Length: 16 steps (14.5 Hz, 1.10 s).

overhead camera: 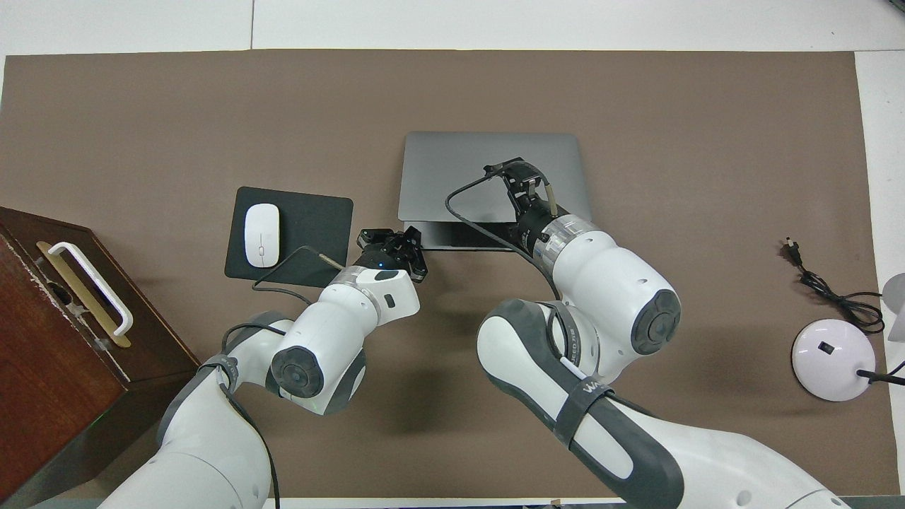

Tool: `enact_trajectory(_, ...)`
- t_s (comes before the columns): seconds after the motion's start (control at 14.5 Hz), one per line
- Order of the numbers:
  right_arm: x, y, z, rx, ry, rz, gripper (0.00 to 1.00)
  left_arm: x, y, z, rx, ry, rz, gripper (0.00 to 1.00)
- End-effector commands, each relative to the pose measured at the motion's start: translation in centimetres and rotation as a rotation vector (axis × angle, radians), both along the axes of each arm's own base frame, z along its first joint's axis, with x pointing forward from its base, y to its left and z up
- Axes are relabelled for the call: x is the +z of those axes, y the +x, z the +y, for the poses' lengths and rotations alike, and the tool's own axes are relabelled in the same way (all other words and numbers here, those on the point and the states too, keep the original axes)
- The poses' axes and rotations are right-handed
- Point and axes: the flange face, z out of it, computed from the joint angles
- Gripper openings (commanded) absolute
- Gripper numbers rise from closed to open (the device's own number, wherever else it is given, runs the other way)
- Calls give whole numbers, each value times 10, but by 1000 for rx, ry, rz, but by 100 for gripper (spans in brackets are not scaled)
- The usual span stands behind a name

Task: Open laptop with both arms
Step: 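Swing the laptop lid up and away from the robot with the right gripper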

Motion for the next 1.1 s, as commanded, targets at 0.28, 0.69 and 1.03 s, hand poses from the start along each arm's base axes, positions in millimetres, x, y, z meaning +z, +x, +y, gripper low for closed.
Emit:
enact_trajectory(0.28, 26, 48, 0, 41, 55, 4, 100, -16, 2, -8, -12, 8, 3, 0)
enact_trajectory(0.69, 44, 71, -5, 65, 80, 19, 100, -17, 1, -9, -14, 9, 4, 0)
enact_trajectory(1.03, 63, 94, -20, 92, 97, 49, 100, -17, 2, -8, -12, 9, 4, 0)
